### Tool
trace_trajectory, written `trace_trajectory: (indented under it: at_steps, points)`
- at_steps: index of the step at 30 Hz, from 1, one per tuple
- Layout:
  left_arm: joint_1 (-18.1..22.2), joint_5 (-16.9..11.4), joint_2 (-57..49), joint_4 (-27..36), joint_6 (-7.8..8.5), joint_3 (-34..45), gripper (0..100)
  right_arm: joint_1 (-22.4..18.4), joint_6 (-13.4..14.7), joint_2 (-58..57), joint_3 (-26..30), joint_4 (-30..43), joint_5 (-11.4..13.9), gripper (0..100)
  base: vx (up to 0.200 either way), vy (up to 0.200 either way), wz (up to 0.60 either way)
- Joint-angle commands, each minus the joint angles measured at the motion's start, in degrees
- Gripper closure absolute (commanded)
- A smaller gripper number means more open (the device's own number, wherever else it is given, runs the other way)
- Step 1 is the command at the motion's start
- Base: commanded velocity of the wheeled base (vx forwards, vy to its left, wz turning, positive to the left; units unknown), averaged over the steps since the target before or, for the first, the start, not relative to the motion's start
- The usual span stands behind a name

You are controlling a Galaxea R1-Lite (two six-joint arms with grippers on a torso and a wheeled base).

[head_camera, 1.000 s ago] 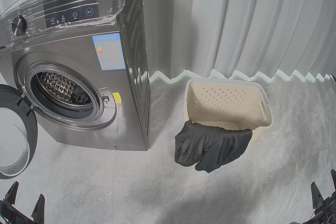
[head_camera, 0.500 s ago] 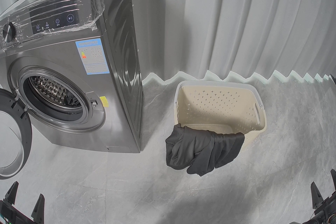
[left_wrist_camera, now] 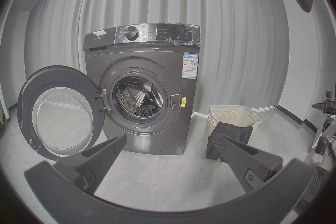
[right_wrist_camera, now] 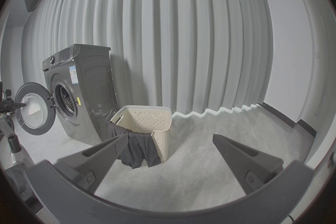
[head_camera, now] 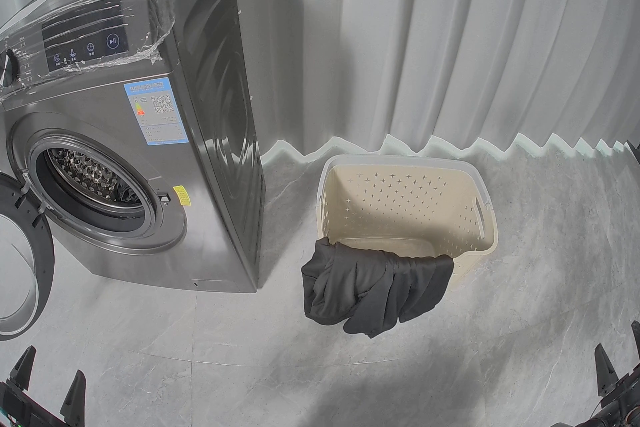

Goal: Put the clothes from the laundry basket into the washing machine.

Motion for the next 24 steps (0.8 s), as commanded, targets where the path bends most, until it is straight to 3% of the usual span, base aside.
trace_trajectory:
  at_steps: [1,2,4,5,6,9,12,16,19,20,24]
  points:
    - [0.01,0.06,-0.81,0.00,-0.04,0.84,0,0.00,0.45,-0.93,-4.11,-4.94,1.28,0,0.000,0.000,0.00]
    - [0.01,0.06,-0.81,0.00,-0.04,0.92,0,0.00,1.16,-0.93,-7.19,-5.82,2.87,0,0.000,0.000,0.00]
    - [0.01,0.06,-0.81,-0.09,0.05,0.84,0,-0.44,1.59,0.92,-15.45,-3.36,8.67,0,0.000,0.000,0.00]
    - [0.01,0.06,-0.81,-0.09,0.05,0.84,0,-0.44,1.59,0.92,-15.45,-3.36,8.67,0,0.000,0.000,0.00]
    - [0.01,0.06,-0.81,-0.09,0.13,0.84,0,-2.81,1.68,6.19,-21.69,2.00,12.88,0,0.000,0.000,0.00]
    - [0.01,0.06,-0.81,-0.09,0.13,0.92,0,-6.33,1.86,14.54,-24.85,6.57,17.98,0,0.000,0.000,0.00]
    - [0.01,-0.03,-0.90,-0.09,0.22,0.92,0,-6.50,1.51,24.56,-24.59,5.52,21.59,0,0.000,0.000,0.00]
    - [0.01,-0.12,-0.90,-0.09,0.05,0.92,0,-5.01,0.54,35.20,-24.59,2.18,22.20,0,0.000,0.000,0.00]
    - [0.01,-0.12,-0.90,-0.09,0.05,0.92,0,-0.97,1.42,44.60,-24.24,-4.06,22.38,0,0.000,0.000,0.00]
    - [0.01,-0.12,-0.90,-0.09,0.22,0.92,0,2.99,2.39,49.00,-23.27,-7.84,21.85,0,0.000,0.000,0.00]
    - [0.01,-0.12,-0.81,-0.09,0.31,0.92,0,7.47,4.23,60.16,-23.01,-13.56,19.30,0,0.000,0.000,0.00]
